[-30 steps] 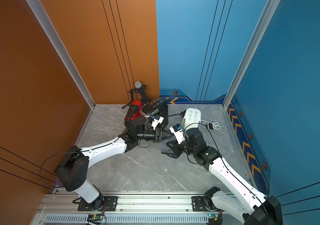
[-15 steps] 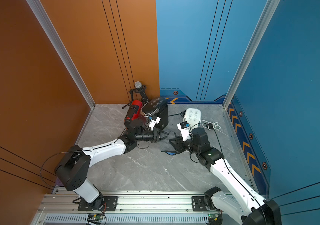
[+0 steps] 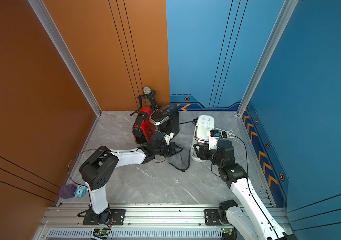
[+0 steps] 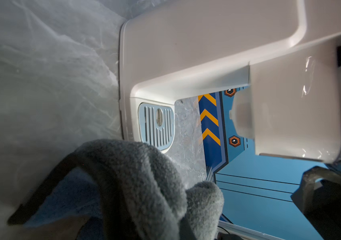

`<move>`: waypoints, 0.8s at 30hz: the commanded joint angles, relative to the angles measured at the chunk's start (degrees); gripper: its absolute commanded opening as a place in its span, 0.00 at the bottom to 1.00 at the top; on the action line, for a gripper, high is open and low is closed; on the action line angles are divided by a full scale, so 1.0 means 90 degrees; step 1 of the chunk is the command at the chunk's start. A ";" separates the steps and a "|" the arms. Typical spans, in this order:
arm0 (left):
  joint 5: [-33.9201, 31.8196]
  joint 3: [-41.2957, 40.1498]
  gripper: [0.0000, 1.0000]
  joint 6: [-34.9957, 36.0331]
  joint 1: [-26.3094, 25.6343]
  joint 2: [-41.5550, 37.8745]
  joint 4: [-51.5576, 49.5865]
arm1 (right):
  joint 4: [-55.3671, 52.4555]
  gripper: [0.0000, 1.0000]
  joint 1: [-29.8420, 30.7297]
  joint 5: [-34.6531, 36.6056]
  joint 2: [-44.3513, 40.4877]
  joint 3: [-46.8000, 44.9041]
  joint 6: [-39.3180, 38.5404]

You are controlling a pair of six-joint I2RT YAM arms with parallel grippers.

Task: Wipe the surface of a coffee machine
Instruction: Adjust the cleaning item, then wipe the dirt from the surface of the coffee machine.

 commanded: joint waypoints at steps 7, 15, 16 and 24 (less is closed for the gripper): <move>-0.1464 0.1225 0.00 0.0150 -0.0230 0.0690 0.0124 | 0.0451 0.58 -0.0101 0.0186 -0.0400 -0.0196 0.0099; -0.1896 0.2040 0.00 0.0014 -0.0370 0.1269 0.0104 | 0.0316 0.58 -0.0118 0.0187 -0.0678 -0.0274 0.0077; -0.1902 0.2159 0.00 0.0032 -0.0416 0.1283 0.0104 | 0.0321 0.58 -0.0122 0.0191 -0.0699 -0.0286 0.0074; -0.1761 0.2673 0.00 -0.0082 -0.0667 0.1421 0.0105 | 0.0330 0.58 -0.0150 0.0234 -0.0749 -0.0288 0.0060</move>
